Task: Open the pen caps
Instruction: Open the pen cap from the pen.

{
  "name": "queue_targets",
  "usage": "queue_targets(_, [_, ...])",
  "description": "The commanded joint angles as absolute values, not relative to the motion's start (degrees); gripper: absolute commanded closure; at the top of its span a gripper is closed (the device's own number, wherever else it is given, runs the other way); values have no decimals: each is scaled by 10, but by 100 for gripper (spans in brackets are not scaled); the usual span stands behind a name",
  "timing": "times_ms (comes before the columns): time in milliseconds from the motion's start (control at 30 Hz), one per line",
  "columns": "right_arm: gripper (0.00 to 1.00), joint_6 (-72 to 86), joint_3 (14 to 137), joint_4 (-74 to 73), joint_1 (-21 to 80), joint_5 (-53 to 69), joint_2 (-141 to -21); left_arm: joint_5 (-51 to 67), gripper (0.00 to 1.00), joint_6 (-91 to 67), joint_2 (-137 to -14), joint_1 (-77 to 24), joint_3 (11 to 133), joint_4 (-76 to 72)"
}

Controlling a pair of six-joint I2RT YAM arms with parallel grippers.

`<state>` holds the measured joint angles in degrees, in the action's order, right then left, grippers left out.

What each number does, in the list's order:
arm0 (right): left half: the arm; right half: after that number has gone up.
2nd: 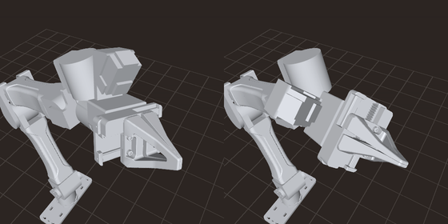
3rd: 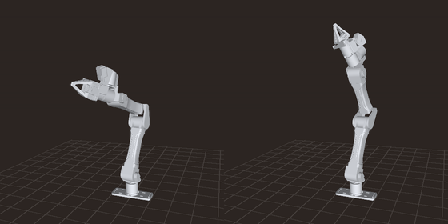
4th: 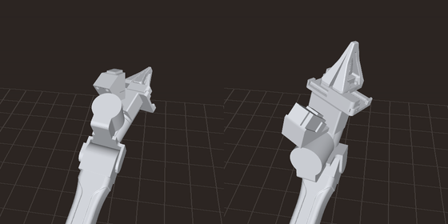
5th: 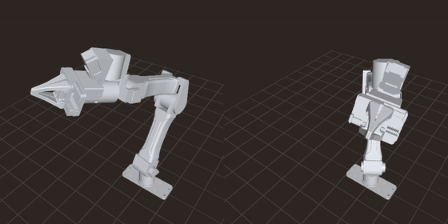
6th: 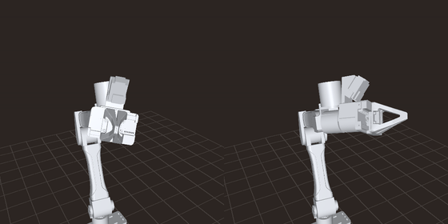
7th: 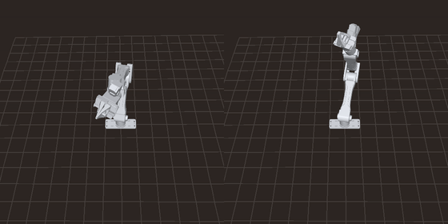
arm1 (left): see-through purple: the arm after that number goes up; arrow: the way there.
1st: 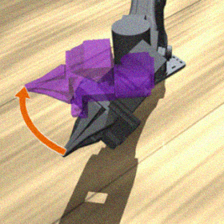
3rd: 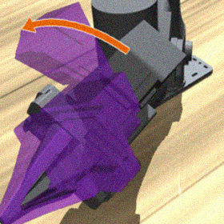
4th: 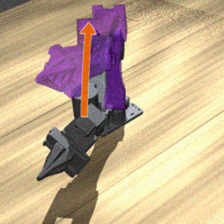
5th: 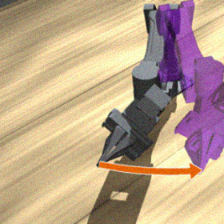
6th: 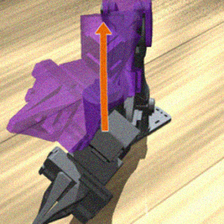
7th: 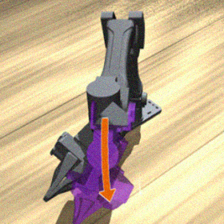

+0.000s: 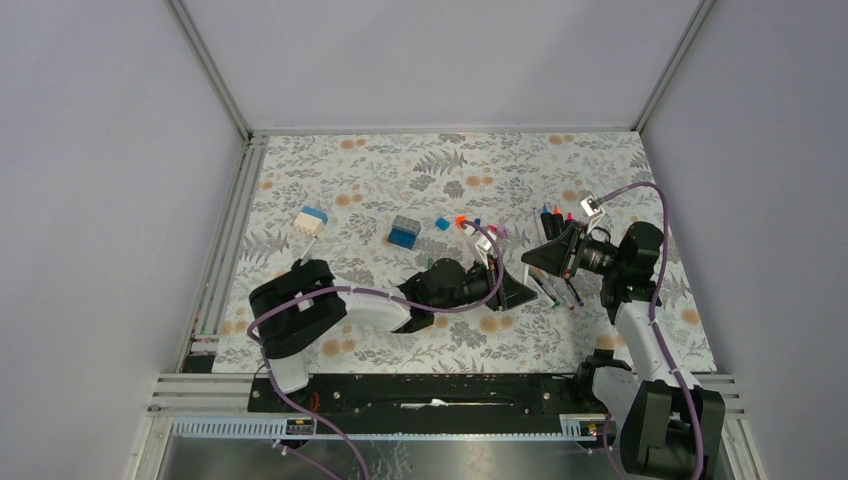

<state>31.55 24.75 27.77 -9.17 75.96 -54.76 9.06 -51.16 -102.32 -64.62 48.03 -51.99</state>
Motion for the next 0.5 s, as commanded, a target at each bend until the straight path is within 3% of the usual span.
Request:
queue_targets(0, [100,316,246,306,-94,756,-540,118,75,-524,-1029,-647,502,-543])
queue_targets(200, [100,315,247,306,-94,754,-538,119,67,-529,-1022,-647,493,-530])
queue_targets(467, [100,310,246,303,-96,751,-536,110,74,-535,-1016,-646,485,-524])
